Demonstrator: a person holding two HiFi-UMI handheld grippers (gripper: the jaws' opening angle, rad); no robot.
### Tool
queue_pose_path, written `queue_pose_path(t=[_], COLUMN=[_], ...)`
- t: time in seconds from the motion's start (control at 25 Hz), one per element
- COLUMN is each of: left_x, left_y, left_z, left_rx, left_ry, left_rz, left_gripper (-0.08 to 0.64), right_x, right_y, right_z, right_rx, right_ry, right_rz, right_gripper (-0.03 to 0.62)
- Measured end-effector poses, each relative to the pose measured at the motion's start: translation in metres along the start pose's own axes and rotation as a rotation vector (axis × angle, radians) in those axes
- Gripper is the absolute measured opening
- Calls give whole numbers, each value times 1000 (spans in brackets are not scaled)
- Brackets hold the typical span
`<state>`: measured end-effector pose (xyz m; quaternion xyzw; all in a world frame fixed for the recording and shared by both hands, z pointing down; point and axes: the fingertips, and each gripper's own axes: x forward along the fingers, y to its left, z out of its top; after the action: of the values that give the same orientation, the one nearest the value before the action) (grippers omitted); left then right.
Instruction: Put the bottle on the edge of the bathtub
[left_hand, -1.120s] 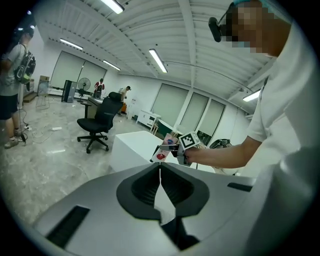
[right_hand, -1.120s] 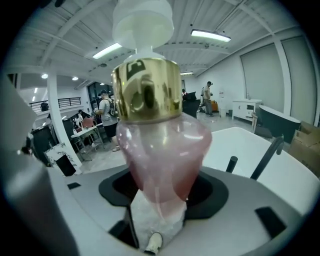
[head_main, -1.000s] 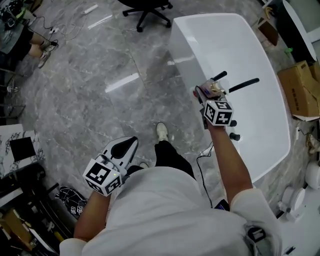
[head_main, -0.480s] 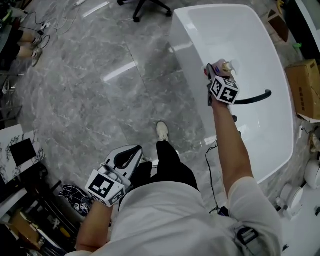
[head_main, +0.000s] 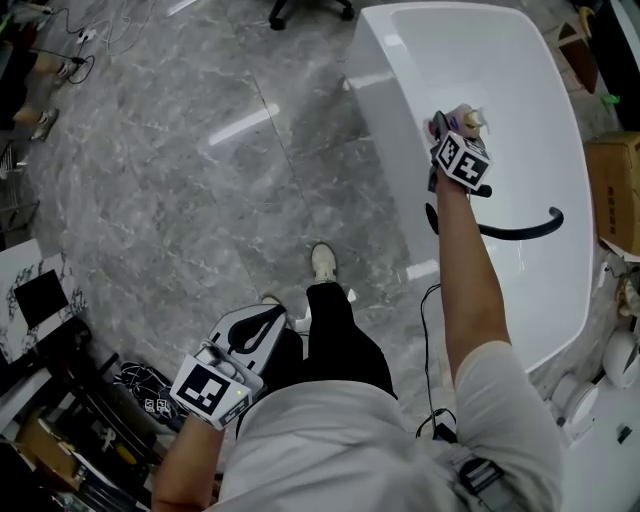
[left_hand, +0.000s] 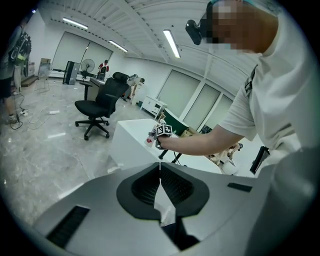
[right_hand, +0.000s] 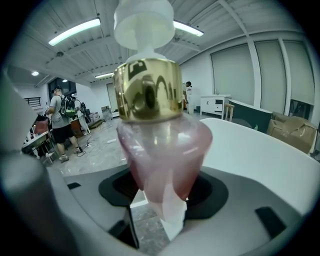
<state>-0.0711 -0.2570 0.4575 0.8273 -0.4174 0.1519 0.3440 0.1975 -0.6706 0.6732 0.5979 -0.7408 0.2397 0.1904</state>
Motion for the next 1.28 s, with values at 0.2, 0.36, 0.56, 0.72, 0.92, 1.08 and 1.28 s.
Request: queue_pose_path(t=[0.2,0.36,0.56,0.72,0.92,1.08,1.28], left_x=[10,18,24,29,31,28,25], left_y=[10,17,20,19,21,25,23], left_z=[6,9,10,12,13,14,12], left_rx=[-9,-13,-19,-15,-18,-19,-17], left_ry=[8,18,25,25,22,18,17], left_rz=[-5,-13,-29,-47,-64,-62,-70], left_gripper=[21,21,21,21,21,21,21], right_x=[17,28,29,27,28,25,19], right_y=[-2,0,1,3,6,6,6], right_z=[-1,-9,-11,-13,-12,-13,-14], right_rx=[-29,-53,-76,-98,-111,-109,-106], right_ry=[6,15,9,4,-5,-12,-12], right_rz=[-29,-19,-24,-12,-4,-4,1], right_gripper=[264,265,267,273,279,284,313])
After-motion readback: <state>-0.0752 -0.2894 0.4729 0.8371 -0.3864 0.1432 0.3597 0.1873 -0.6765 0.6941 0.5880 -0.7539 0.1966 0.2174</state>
